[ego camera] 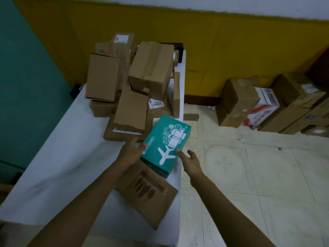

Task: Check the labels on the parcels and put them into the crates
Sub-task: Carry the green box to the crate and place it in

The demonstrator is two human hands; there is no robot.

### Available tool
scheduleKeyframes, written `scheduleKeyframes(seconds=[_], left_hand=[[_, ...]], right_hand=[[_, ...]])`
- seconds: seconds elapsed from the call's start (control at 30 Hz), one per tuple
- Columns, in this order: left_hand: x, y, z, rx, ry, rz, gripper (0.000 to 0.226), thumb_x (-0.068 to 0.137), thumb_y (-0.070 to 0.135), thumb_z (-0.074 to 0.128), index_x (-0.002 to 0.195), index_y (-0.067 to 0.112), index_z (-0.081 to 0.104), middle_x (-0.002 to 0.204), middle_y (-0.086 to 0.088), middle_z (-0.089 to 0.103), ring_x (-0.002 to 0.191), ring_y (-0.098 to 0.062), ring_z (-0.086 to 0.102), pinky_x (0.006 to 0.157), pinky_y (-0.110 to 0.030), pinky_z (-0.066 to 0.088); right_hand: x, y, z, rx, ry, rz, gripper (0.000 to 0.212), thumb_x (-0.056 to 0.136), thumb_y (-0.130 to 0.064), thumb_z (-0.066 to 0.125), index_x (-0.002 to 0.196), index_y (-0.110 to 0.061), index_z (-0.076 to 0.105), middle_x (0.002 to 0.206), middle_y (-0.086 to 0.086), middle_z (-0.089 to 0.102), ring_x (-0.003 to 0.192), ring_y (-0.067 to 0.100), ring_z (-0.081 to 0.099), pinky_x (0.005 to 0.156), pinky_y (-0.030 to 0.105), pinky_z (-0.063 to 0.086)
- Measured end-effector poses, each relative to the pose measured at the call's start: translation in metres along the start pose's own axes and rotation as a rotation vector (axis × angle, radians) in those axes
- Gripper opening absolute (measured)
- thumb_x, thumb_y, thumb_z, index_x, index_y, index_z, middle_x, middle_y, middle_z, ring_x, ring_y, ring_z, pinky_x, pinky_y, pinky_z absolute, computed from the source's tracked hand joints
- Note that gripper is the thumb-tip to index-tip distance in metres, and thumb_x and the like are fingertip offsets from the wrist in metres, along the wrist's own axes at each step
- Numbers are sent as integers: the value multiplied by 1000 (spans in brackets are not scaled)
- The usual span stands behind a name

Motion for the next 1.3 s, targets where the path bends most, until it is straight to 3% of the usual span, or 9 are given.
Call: scheduleKeyframes(seconds=[0.17,0.57,0.73,0.83,0.9,0.97,1.07,1.2,1.3], left_hand=[[27,-7,16,22,-110,-13,34,94,38,54,119,14,57,117,-7,64,98,-18,61,82,-34,51],[-4,49,1,-700,-135,79,12,97,24,50,99,25,62,103,1,66,98,-19,62,73,-31,50],[-21,75,-7,-1229,-431,-98,49,99,43,33,96,14,72,96,-8,70,82,-22,69,67,-32,58],[-35,83,-1,-1136,-372,-97,50,103,32,29,75,13,67,81,-7,62,69,-21,63,60,-27,53],[-39,90,3,-1041,-390,16,39,95,43,46,100,14,73,100,-11,69,85,-22,69,70,-32,56],[-37,92,-2,-938,-385,162,79,69,54,74,135,18,51,126,-9,62,111,-25,62,88,-42,52],[-33,91,-9,-882,-384,344,100,41,52,90,129,34,46,118,7,67,108,-14,64,80,-29,55],[-33,96,-15,-874,-325,382,64,68,44,76,125,39,47,119,8,66,109,-11,64,80,-26,54],[-37,107,-24,-730,-244,332,44,93,38,42,131,17,51,125,-10,62,113,-27,61,89,-39,52]], right_hand=[[12,9,24,111,-131,14,53,87,-47,62,129,-27,38,137,4,54,77,-5,63,48,10,49],[-29,-21,-24,580,-255,-143,45,88,-32,61,129,-16,50,127,9,63,111,29,64,90,45,53],[-47,-39,-20,715,-424,-117,42,94,-30,50,131,-11,55,132,19,58,117,33,58,93,43,51],[-50,-48,-14,599,-378,-224,39,98,-22,47,137,-16,50,133,16,57,121,37,55,96,51,49],[-50,-55,-16,468,-229,-315,35,98,-13,49,133,-16,53,127,14,62,115,35,60,86,47,55],[-51,-62,-19,324,-100,-395,22,97,-8,50,114,-14,62,112,12,68,106,36,63,82,43,56],[-58,-76,-24,488,-223,-404,24,98,-26,42,109,-16,61,111,12,66,105,36,60,91,52,47],[-72,-99,-30,634,-399,-407,86,68,-82,52,133,-26,52,134,9,59,122,30,57,103,51,43],[-86,-109,-23,379,-290,-525,71,76,-80,25,131,-40,47,136,-4,57,127,19,53,109,52,38]])
Point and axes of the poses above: each hand's wrist, its own x-axis towards the middle knuckle, its own z-axis out of the palm, y = z × x, the point moved 2 cm from there along x, towards the middle knuckle
